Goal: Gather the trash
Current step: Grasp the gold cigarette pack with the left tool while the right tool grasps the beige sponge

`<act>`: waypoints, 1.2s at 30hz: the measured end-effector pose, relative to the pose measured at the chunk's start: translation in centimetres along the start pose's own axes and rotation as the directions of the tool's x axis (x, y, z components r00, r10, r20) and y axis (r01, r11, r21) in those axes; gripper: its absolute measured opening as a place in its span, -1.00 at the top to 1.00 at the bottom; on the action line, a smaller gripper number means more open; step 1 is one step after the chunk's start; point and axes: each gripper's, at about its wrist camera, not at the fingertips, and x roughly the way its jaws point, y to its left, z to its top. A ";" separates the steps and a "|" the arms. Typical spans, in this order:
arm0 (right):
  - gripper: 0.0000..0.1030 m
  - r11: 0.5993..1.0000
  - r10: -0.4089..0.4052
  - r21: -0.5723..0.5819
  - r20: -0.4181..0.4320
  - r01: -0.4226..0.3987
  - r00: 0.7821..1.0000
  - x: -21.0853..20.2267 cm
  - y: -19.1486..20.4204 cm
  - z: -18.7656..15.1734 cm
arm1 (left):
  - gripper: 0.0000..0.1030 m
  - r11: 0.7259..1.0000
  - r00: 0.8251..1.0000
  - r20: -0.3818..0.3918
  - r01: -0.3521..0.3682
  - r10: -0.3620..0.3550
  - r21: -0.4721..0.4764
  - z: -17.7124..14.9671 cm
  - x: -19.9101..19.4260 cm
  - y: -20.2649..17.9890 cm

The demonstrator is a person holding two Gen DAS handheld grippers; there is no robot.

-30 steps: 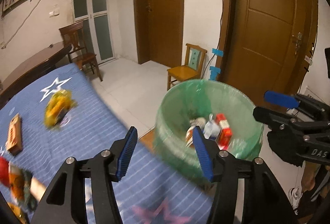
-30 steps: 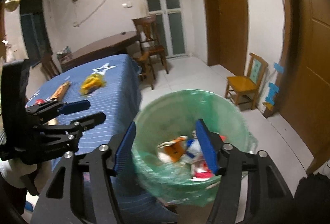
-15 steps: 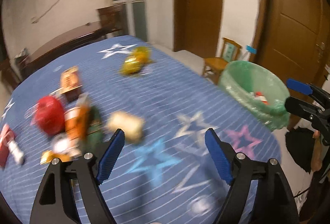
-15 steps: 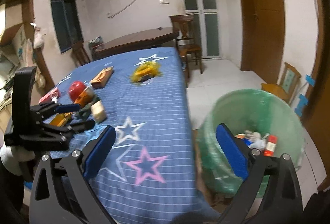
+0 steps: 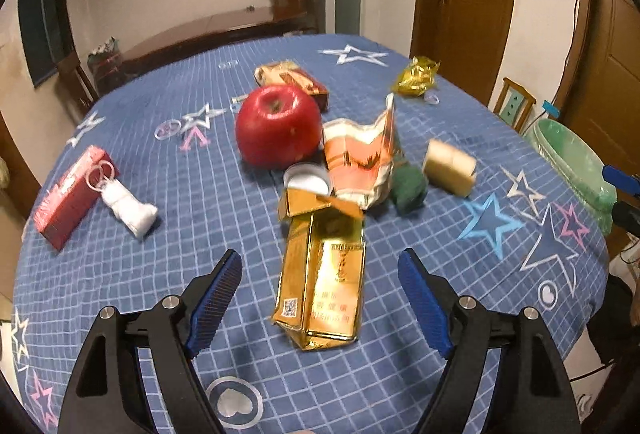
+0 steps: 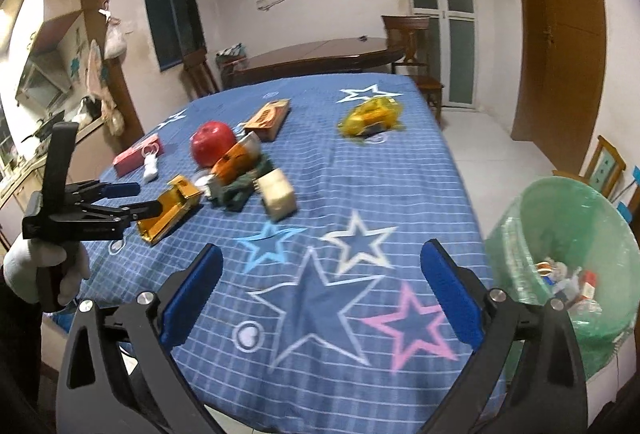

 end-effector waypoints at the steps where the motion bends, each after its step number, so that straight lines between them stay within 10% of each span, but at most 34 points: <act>1: -0.86 1.000 0.005 -0.005 -0.005 -0.006 1.000 0.2 0.4 0.0 | -0.57 1.000 1.000 -0.007 0.007 -0.007 0.001 0.1 0.4 0.0; 12: -0.86 0.997 0.039 -0.062 -0.055 -0.042 0.998 2.6 2.4 0.3 | -0.56 1.000 0.996 -0.084 0.010 -0.009 0.009 -0.1 4.5 -0.1; 19: -0.85 0.987 0.075 -0.135 -0.089 -0.087 0.993 5.8 3.2 1.6 | 0.00 1.000 0.998 -0.066 -0.008 0.009 0.014 0.2 4.5 0.3; 24: -0.35 0.974 0.066 -0.203 -0.153 -0.097 0.986 9.3 3.1 3.0 | 0.01 1.000 0.998 -0.057 -0.008 0.009 0.018 0.0 4.3 0.4; 36: -0.01 0.958 0.034 -0.269 -0.243 -0.101 0.969 14.7 3.3 5.0 | 0.02 1.000 0.999 -0.052 0.005 -0.004 0.009 -0.3 4.1 0.6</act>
